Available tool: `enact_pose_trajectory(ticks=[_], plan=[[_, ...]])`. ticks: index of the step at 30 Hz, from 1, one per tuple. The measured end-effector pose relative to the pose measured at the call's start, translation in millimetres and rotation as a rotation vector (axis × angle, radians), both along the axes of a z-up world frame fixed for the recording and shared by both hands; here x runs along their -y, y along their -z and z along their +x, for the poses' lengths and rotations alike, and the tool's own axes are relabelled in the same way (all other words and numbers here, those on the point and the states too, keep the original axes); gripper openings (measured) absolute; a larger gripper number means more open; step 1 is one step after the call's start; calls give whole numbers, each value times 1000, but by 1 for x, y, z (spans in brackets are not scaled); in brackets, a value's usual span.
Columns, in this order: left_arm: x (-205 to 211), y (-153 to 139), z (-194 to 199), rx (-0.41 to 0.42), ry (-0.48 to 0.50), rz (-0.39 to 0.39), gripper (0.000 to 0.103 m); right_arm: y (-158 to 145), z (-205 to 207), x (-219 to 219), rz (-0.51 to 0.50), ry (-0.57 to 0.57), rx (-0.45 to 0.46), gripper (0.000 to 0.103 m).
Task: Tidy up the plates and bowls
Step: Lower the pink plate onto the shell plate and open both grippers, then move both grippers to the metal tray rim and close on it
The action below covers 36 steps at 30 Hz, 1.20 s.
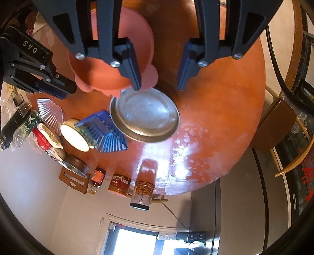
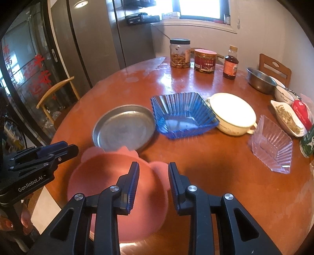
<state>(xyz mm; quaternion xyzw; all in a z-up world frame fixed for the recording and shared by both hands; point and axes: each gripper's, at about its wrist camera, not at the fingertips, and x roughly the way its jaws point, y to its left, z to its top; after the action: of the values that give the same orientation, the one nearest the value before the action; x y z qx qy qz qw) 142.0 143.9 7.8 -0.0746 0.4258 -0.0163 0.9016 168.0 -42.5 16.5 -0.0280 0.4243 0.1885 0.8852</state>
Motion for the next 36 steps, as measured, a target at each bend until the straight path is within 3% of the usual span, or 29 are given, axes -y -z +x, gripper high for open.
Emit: enact_pose_trajectory(ticks=[14,36], plan=[[-24,-5,46,-46,10,15,45,5,45,-32,37,-7,-92,31],[-29,31,96,-154,53,6,45,39,83,-48,37,32,-229,31]])
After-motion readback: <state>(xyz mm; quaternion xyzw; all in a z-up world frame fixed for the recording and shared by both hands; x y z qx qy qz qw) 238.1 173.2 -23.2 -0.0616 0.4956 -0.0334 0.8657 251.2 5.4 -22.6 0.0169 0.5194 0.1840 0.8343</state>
